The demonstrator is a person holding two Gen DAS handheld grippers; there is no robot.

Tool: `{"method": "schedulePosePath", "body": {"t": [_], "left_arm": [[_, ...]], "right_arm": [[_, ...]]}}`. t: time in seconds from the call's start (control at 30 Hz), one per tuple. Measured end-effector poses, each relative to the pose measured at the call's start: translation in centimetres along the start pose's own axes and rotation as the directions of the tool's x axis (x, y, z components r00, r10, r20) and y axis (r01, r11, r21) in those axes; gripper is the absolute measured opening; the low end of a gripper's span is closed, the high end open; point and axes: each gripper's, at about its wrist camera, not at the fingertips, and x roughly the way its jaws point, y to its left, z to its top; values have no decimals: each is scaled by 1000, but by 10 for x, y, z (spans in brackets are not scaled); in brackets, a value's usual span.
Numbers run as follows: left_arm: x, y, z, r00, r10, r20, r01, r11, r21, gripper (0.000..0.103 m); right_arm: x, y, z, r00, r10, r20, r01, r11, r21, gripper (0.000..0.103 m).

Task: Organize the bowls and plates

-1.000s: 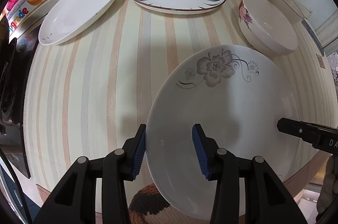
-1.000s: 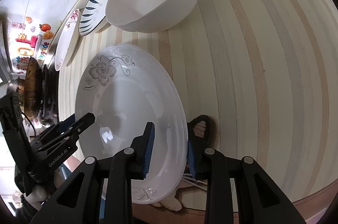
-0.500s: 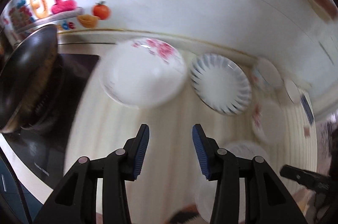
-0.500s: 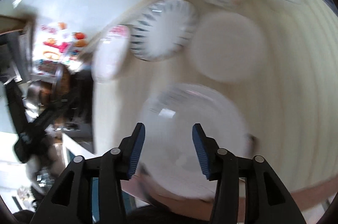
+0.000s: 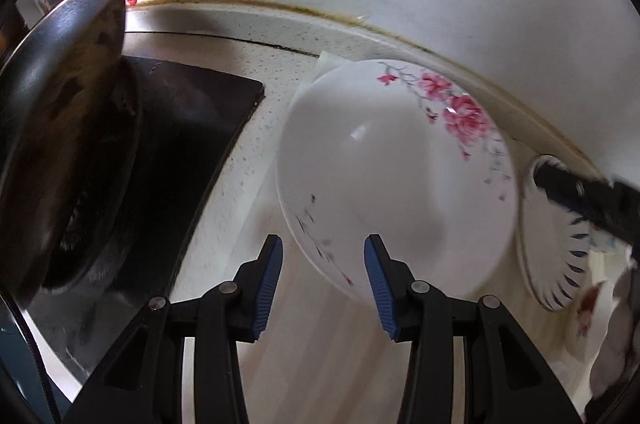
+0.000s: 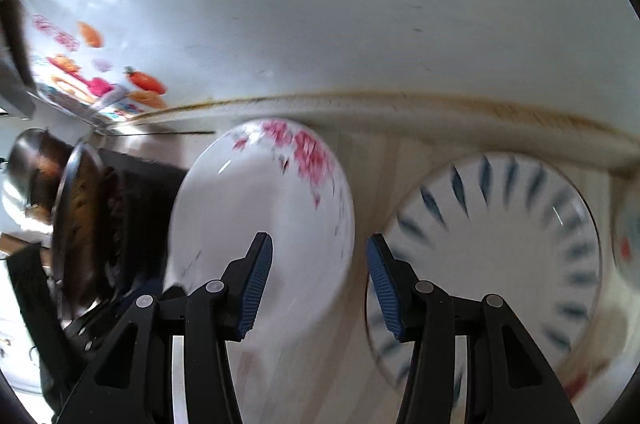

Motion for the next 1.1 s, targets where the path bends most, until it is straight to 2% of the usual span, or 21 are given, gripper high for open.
{"method": "schedulePosePath", "body": {"t": [0.17,0.23,0.3,0.37,0.47,0.53,0.73,1.0,1.1], "left_arm": [[21,0,9,999,15,-42,-15,1000,10,40],[31,-1,10,998,11,-66,-9,1000,23,40],[38,1,12,997,-3,-78,5,1000,21,40],[42,5,14,997,-23,-73,23,1000,6,38],[45,12,15,997,-34,-66,34,999,-10,32],[45,14,14,998,-31,-58,31,999,-8,32],[35,14,9,1000,-3,-29,4,1000,12,31],[-6,10,-17,1000,3,17,-4,999,40,29],[-18,1,-16,1000,0,27,-1,999,42,29]], "right_arm": [[40,-11,25,999,-19,-30,19,1000,17,51],[52,-17,31,999,18,-49,-15,998,54,44],[61,-21,34,998,31,-60,-27,997,68,29],[67,-23,35,998,28,-61,-24,997,72,23],[69,-23,34,998,45,-45,-42,997,69,23],[68,-25,31,997,66,-51,-63,997,55,21],[60,-16,16,996,61,-59,-60,998,14,21],[23,-13,-12,997,69,-29,-69,998,3,21],[2,-13,-26,997,77,-13,-77,997,-5,21]]}}
